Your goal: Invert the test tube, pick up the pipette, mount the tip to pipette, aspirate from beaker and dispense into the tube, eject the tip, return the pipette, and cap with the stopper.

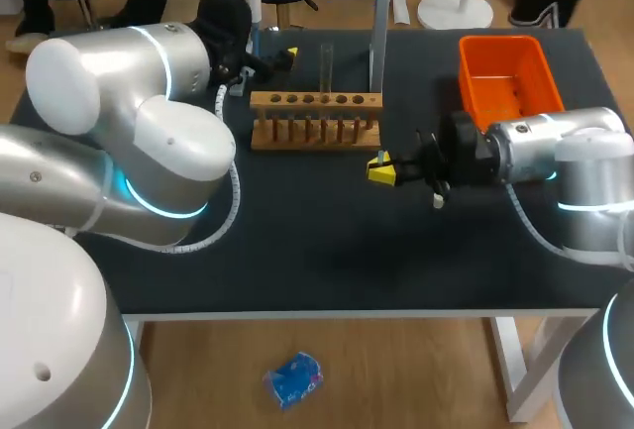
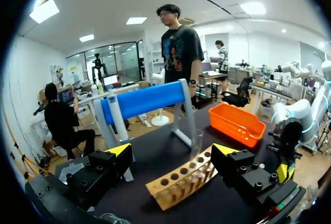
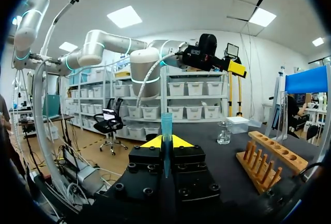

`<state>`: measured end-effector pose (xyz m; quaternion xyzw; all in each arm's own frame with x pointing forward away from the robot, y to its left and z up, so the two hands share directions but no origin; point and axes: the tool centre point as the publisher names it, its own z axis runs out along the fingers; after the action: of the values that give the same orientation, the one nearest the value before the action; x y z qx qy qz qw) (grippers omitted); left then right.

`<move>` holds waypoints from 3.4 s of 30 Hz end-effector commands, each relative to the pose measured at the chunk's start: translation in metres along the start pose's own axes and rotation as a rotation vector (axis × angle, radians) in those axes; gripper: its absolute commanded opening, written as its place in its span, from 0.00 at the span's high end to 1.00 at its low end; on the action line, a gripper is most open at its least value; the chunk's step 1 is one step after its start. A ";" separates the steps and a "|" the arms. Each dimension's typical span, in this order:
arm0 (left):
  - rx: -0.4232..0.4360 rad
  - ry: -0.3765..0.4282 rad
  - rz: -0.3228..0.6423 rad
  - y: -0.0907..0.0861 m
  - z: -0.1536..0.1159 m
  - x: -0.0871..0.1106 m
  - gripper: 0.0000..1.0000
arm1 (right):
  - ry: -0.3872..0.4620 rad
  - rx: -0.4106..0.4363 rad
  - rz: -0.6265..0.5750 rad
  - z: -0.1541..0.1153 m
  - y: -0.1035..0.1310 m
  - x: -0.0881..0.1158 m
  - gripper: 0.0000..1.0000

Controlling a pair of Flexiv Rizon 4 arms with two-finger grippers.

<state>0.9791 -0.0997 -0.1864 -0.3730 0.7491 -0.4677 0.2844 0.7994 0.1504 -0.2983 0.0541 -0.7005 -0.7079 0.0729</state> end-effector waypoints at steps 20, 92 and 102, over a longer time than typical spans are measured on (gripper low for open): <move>0.029 -0.312 -0.090 -0.022 0.060 -0.054 0.00 | 0.000 0.002 0.000 0.000 0.001 0.001 1.00; 0.013 -0.393 -0.228 -0.016 0.162 -0.133 0.51 | 0.000 0.002 0.000 0.000 0.001 0.001 1.00; 0.017 -0.389 -0.228 -0.018 0.166 -0.136 0.53 | 0.000 0.002 0.000 0.000 0.001 0.001 1.00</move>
<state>1.1843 -0.0724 -0.2228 -0.5368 0.6311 -0.4198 0.3705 0.7993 0.1505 -0.2982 0.0543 -0.7004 -0.7079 0.0730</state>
